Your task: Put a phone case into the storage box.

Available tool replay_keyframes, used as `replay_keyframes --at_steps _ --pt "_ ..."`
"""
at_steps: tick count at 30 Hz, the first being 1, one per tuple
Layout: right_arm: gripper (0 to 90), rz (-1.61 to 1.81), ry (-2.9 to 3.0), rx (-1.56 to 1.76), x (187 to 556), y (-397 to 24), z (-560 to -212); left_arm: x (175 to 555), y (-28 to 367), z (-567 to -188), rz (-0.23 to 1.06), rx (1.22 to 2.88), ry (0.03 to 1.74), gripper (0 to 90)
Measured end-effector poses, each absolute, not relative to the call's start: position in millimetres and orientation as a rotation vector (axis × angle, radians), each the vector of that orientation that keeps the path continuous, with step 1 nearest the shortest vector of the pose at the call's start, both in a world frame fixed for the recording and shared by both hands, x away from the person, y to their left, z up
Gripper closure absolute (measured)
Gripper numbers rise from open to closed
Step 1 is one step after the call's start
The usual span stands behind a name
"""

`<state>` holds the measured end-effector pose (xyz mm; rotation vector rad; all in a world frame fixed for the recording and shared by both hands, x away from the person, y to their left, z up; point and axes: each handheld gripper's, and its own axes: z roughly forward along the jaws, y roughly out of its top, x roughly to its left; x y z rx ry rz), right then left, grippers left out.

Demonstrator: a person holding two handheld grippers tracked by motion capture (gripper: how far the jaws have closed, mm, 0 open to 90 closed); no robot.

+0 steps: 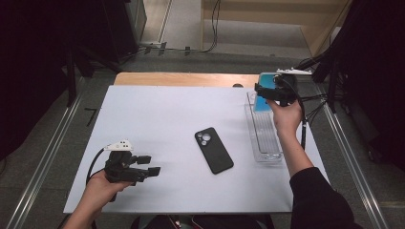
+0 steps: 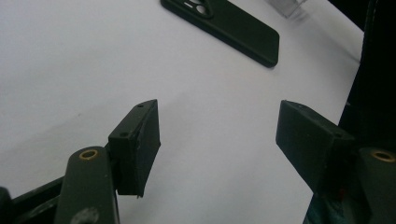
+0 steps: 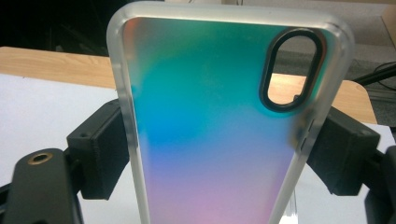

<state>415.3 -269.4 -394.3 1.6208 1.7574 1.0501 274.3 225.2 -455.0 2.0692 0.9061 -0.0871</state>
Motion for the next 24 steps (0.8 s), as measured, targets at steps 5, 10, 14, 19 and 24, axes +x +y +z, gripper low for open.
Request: replay_keyframes --at_steps 5,10,14,19,24 --pt "14.7 0.992 1.734 1.607 429 -266 -403 275 226 -456 -0.088 2.064 0.911 31.0" --pt "14.7 1.005 1.697 1.657 445 -269 -413 275 227 -457 -0.094 2.065 0.913 31.0" --pt "14.7 1.01 1.673 1.673 455 -270 -422 275 228 -458 -0.099 2.068 0.917 31.0" --pt "14.7 1.013 1.658 1.68 462 -271 -431 275 228 -458 -0.104 2.056 0.928 31.0" --pt "14.7 0.987 1.642 1.667 466 -270 -437 275 227 -459 -0.105 2.062 0.924 31.0"
